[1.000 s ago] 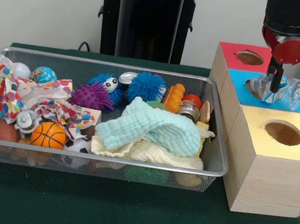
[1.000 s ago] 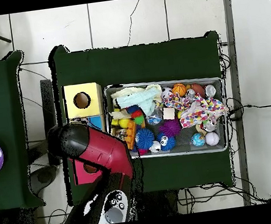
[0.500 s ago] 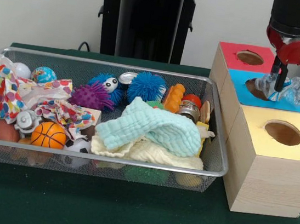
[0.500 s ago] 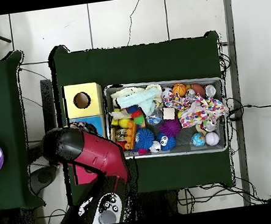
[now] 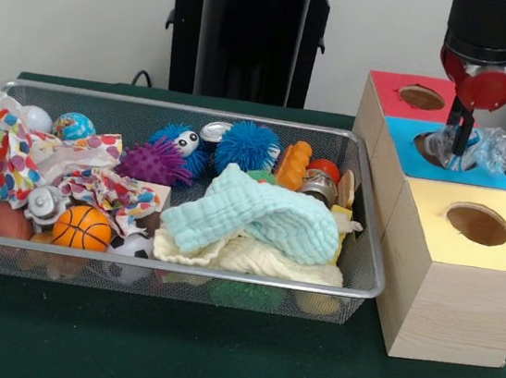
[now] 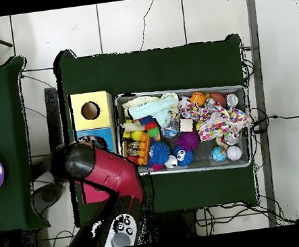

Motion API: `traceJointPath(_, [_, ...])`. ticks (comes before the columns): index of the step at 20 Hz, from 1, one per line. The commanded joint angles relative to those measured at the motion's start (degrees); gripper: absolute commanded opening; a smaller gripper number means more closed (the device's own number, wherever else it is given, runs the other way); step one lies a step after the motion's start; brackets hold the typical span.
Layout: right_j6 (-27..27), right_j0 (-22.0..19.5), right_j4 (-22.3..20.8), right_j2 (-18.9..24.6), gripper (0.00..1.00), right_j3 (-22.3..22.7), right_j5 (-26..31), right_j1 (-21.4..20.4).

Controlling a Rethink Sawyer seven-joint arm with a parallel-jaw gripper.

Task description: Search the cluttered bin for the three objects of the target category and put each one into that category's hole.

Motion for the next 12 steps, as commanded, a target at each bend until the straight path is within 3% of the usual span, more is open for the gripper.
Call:
traceJointPath(1, [9.39, -0.55, -1.65, 3.41, 0.00, 4.92, -1.47, 3.88])
traceJointPath(12, [9.04, -0.06, -2.69, 2.16, 0.00, 4.97, -0.97, 4.21])
